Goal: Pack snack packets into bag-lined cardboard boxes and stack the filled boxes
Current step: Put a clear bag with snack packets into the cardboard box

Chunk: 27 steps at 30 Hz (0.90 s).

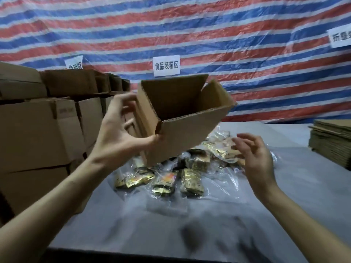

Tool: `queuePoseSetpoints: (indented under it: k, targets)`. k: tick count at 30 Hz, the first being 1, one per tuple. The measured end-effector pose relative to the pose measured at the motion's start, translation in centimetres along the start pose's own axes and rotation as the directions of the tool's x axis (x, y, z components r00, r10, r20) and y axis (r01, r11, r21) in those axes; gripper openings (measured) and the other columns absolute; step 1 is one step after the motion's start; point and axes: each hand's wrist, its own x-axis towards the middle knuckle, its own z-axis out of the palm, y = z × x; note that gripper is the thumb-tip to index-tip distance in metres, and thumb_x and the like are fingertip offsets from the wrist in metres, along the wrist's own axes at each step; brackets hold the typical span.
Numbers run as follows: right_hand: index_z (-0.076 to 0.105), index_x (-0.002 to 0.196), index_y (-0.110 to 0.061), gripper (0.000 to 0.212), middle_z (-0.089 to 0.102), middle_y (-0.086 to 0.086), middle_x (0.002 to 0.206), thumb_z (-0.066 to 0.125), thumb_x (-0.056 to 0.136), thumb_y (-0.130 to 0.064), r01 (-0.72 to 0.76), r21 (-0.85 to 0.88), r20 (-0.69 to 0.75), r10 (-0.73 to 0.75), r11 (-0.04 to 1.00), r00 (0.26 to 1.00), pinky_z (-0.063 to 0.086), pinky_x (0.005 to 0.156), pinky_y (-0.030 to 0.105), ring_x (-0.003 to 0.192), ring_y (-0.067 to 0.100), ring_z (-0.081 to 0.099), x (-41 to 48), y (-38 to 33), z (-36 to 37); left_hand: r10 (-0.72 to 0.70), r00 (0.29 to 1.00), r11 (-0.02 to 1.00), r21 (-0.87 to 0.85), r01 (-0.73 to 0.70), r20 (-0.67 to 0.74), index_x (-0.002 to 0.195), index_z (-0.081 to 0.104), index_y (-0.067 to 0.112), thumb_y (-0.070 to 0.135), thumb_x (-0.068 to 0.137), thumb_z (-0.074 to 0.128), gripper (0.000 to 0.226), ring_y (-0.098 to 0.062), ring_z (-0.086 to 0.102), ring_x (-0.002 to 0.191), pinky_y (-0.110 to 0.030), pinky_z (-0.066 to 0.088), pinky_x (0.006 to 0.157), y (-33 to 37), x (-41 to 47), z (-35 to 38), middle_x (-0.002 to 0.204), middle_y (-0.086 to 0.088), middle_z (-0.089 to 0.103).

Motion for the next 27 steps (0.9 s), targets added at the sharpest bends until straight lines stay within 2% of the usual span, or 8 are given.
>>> queuePoseSetpoints:
  k: [6, 9, 12, 15, 19, 22, 24, 27]
  targets:
    - [0.045, 0.149, -0.025, 0.077, 0.056, 0.000, 0.146, 0.040, 0.086, -0.070, -0.141, 0.129, 0.189, 0.115, 0.982, 0.975, 0.043, 0.111, 0.052, 0.133, 0.020, 0.056, -1.0, 2.3, -2.1, -0.355, 0.897, 0.819, -0.376, 0.434, 0.262, 0.126, 0.062, 0.031, 0.067, 0.053, 0.089, 0.085, -0.022, 0.067, 0.114, -0.032, 0.058, 0.083, -6.3, -6.5, 4.5, 0.116, 0.002, 0.072]
    - [0.054, 0.139, -0.019, 0.064, 0.071, 0.010, 0.122, 0.036, 0.093, -0.059, -0.209, 0.286, 0.273, 0.129, 0.935, 0.953, 0.057, 0.091, 0.038, 0.112, 0.024, 0.069, -3.1, 4.4, -2.3, -0.376, 0.848, 0.807, -0.317, 0.498, 0.375, 0.129, 0.057, 0.049, 0.067, 0.054, 0.088, 0.082, -0.014, 0.064, 0.116, -0.031, 0.057, 0.088, -7.9, -10.4, 7.7, 0.124, 0.011, 0.067]
    - [0.064, 0.125, -0.017, 0.057, 0.076, 0.012, 0.097, 0.038, 0.092, -0.054, -0.310, 0.402, 0.218, 0.239, 0.862, 0.946, 0.060, 0.065, 0.029, 0.082, 0.023, 0.073, -4.9, 6.1, -2.1, -0.429, 0.788, 0.758, -0.298, 0.580, 0.442, 0.148, 0.032, 0.040, 0.051, 0.045, 0.098, 0.122, -0.010, 0.063, 0.120, -0.027, 0.055, 0.093, -9.1, -14.0, 10.6, 0.129, 0.015, 0.065]
    - [0.073, 0.116, -0.021, 0.054, 0.076, 0.014, 0.099, 0.040, 0.094, -0.057, -0.336, 0.370, 0.206, 0.276, 0.866, 0.939, 0.060, 0.068, 0.032, 0.085, 0.026, 0.074, -4.2, 6.4, -2.7, -0.465, 0.761, 0.711, -0.322, 0.625, 0.452, 0.152, 0.027, 0.030, 0.047, 0.042, 0.100, 0.133, -0.014, 0.063, 0.122, -0.034, 0.055, 0.096, -10.1, -14.8, 11.9, 0.128, 0.010, 0.066]
    - [0.073, 0.104, -0.020, 0.023, 0.073, 0.011, 0.107, 0.056, 0.101, -0.035, -0.363, -0.219, -0.071, 0.357, 0.906, 0.932, 0.052, 0.090, 0.044, 0.107, 0.031, 0.066, -0.4, 9.0, -5.0, -0.463, 0.764, 0.719, -0.313, 0.620, 0.449, 0.148, 0.031, 0.019, 0.053, 0.043, 0.098, 0.129, -0.002, 0.061, 0.118, -0.017, 0.052, 0.090, -11.1, -13.8, 12.8, 0.123, 0.022, 0.064]
    - [0.061, 0.121, -0.017, 0.026, 0.059, 0.015, 0.132, 0.053, 0.102, -0.031, -0.408, -0.767, -0.083, 0.554, 0.495, 0.829, 0.038, 0.107, 0.047, 0.126, 0.036, 0.049, -0.1, 12.0, -5.7, -0.484, 0.770, 0.710, -0.328, 0.624, 0.416, 0.149, 0.033, 0.018, 0.045, 0.047, 0.097, 0.124, -0.008, 0.062, 0.120, -0.024, 0.053, 0.092, -11.6, -13.5, 14.3, 0.128, 0.015, 0.064]
    - [0.059, 0.114, -0.025, 0.017, 0.053, 0.009, 0.134, 0.051, 0.101, -0.034, -0.212, -0.923, -0.005, 0.541, 0.321, 0.841, 0.030, 0.107, 0.044, 0.129, 0.032, 0.042, -1.1, 13.4, -5.6, -0.487, 0.781, 0.704, -0.354, 0.616, 0.390, 0.152, 0.033, 0.022, 0.050, 0.046, 0.098, 0.128, -0.019, 0.060, 0.125, -0.039, 0.054, 0.100, -12.0, -13.4, 15.0, 0.136, 0.003, 0.061]
    - [0.049, 0.070, -0.034, 0.027, 0.059, 0.000, 0.106, 0.055, 0.097, -0.033, -0.166, -0.909, 0.037, 0.472, 0.381, 0.881, 0.031, 0.097, 0.043, 0.119, 0.031, 0.048, -1.4, 13.2, -5.5, -0.468, 0.800, 0.709, -0.382, 0.593, 0.376, 0.153, 0.031, 0.025, 0.043, 0.048, 0.097, 0.126, -0.026, 0.059, 0.127, -0.051, 0.048, 0.107, -12.5, -13.6, 15.5, 0.140, -0.004, 0.060]
